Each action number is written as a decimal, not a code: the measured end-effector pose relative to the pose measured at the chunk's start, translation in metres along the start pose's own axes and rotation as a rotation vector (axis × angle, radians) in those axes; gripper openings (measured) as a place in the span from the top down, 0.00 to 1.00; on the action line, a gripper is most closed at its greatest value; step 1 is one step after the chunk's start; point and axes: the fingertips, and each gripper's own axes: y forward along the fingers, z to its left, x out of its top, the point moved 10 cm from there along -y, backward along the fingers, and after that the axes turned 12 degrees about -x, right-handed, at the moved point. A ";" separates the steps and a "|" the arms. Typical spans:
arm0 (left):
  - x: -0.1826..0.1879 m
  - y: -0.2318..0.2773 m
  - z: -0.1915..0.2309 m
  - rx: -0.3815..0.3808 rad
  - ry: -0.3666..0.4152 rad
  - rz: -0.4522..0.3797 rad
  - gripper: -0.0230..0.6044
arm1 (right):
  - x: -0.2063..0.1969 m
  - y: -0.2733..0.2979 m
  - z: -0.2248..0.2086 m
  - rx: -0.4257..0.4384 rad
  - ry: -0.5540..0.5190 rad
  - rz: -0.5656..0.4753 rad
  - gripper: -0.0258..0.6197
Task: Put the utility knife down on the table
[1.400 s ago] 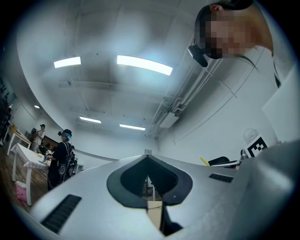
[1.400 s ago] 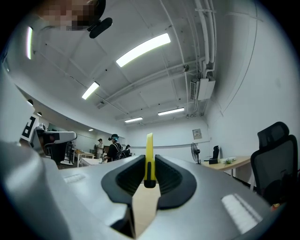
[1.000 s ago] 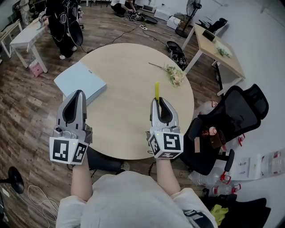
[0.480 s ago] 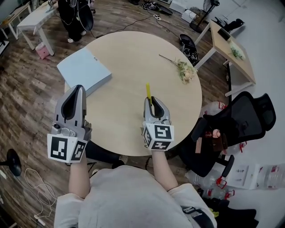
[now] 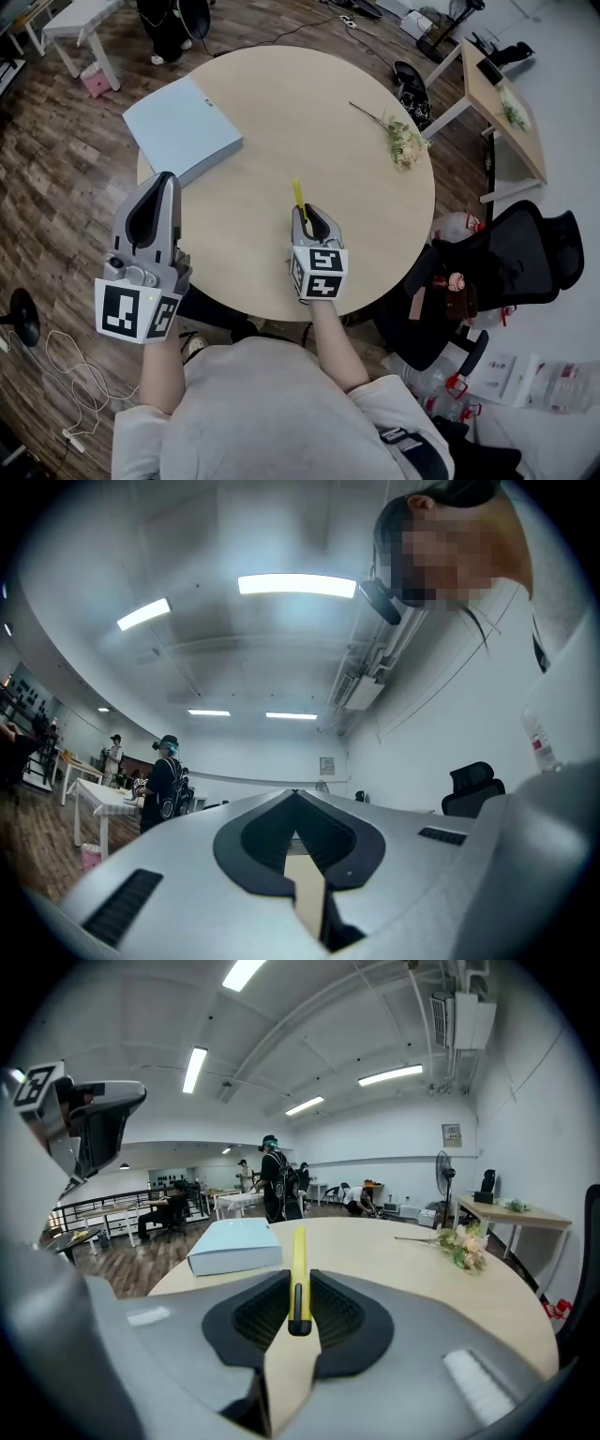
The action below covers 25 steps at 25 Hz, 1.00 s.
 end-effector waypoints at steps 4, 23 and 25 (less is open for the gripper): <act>-0.001 -0.006 0.004 0.018 0.004 0.016 0.95 | -0.020 0.015 0.006 0.011 -0.021 0.077 0.85; -0.007 -0.015 0.033 0.120 0.007 0.067 0.95 | -0.078 0.075 0.021 0.039 -0.064 0.350 0.85; -0.008 -0.014 0.035 0.123 0.007 0.071 0.95 | -0.081 0.077 0.022 0.038 -0.071 0.369 0.85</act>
